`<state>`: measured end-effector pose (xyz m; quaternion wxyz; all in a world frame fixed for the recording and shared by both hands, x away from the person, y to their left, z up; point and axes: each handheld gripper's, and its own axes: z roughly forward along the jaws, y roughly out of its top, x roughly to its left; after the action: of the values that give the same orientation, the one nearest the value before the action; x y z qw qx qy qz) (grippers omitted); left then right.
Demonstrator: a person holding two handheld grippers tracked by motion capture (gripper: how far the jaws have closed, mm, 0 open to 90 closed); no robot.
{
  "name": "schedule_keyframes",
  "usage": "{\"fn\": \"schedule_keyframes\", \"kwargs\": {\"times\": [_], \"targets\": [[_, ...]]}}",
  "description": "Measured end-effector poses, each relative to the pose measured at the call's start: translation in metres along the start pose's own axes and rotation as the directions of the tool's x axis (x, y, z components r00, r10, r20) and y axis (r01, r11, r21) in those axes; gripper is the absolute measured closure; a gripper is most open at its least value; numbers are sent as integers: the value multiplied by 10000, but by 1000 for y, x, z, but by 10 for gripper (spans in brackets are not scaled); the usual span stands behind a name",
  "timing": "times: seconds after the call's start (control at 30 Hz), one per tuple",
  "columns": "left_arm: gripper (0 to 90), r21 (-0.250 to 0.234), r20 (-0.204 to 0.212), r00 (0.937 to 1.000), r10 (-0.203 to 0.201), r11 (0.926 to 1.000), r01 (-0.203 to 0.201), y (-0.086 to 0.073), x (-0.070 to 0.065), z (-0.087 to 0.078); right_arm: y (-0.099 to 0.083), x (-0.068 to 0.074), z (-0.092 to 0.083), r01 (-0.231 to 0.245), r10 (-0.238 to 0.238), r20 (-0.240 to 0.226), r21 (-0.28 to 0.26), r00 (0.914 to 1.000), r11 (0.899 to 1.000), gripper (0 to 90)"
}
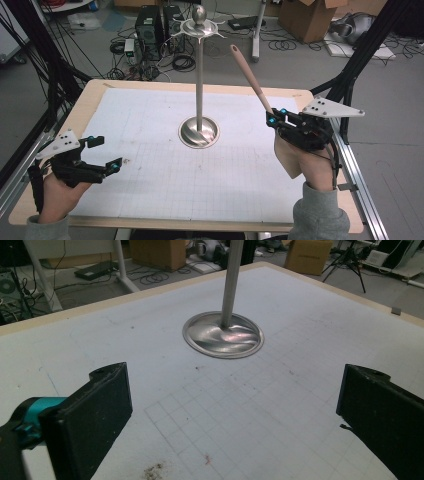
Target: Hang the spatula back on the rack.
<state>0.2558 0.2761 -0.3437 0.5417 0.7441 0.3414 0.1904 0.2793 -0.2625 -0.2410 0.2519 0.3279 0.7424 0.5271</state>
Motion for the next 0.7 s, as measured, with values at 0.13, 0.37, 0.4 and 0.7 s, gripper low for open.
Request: {"fn": "schedule_keyframes", "kwargs": {"times": [0.13,0.37,0.4,0.7], "targets": [[17,132,-37,10000,12,9999,-11,-2,1,3,8,1,-1,75,-75,-5,-120,10000,9999,782],[17,219,1,10000,40,9998,-40,-2,-1,6,13,0,1,92,-92,-14,-235,10000,9997,782],[17,174,2,10000,31,9998,-31,-2,-1,5,14,-1,1,52,-55,-114,-302,9999,9995,782],[17,257,20,10000,97,9996,-97,-2,-3,7,16,-3,4,28,-30,-75,-236,10000,9997,782]]}}
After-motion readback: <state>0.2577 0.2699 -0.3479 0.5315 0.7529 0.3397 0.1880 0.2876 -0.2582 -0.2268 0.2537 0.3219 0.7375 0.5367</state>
